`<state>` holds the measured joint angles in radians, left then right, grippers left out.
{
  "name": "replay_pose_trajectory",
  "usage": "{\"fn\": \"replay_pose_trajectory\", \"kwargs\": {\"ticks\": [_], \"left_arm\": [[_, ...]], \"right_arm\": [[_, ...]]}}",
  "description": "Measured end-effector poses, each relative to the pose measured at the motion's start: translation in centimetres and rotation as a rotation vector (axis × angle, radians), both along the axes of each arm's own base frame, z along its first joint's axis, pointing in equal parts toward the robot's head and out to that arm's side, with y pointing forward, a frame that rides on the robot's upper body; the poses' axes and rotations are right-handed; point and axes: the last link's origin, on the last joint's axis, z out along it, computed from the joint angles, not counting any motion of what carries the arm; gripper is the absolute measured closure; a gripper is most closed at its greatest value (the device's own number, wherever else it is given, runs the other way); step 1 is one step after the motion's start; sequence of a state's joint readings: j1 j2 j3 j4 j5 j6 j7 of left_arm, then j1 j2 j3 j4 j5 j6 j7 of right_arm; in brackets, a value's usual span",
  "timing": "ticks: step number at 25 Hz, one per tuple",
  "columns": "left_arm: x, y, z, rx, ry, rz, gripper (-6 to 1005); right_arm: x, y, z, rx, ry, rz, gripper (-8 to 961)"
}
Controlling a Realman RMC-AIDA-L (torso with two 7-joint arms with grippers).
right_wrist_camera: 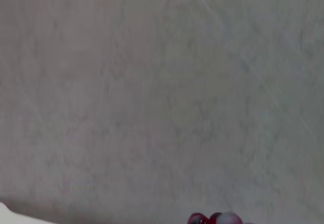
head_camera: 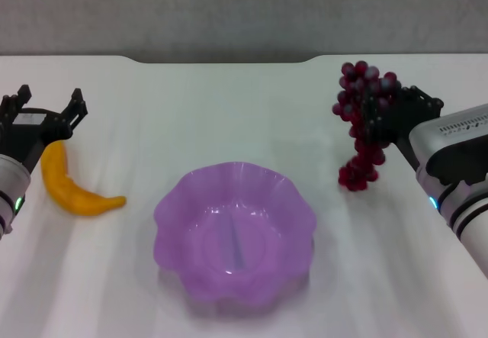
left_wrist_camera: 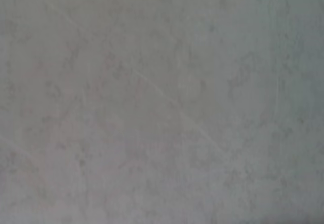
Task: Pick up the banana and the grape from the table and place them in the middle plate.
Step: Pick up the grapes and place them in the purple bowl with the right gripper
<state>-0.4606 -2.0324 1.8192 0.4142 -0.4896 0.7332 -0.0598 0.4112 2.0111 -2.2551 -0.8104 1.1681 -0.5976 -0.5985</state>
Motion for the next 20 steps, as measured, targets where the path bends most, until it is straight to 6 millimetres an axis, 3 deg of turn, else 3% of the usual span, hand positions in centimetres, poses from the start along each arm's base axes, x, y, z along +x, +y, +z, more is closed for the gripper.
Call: {"fn": "replay_pose_trajectory", "kwargs": {"ticks": [5,13,20], "left_arm": [[-0.1,-0.1,0.1,0.001,0.001,0.003,111],[-0.1,-0.1,0.0,0.0,0.004,0.002,111],[0.0,0.0,0.1,0.001,0.004,-0.001,111]], "right_arm": [[-2.3,-0.4,0.7,-0.007,0.001,0.032,579],[-4.0,0.4,1.7,-0.093,0.04,0.026,582],[-7.5,-0.4,2.0,-0.108,0.021,0.13,583]]}}
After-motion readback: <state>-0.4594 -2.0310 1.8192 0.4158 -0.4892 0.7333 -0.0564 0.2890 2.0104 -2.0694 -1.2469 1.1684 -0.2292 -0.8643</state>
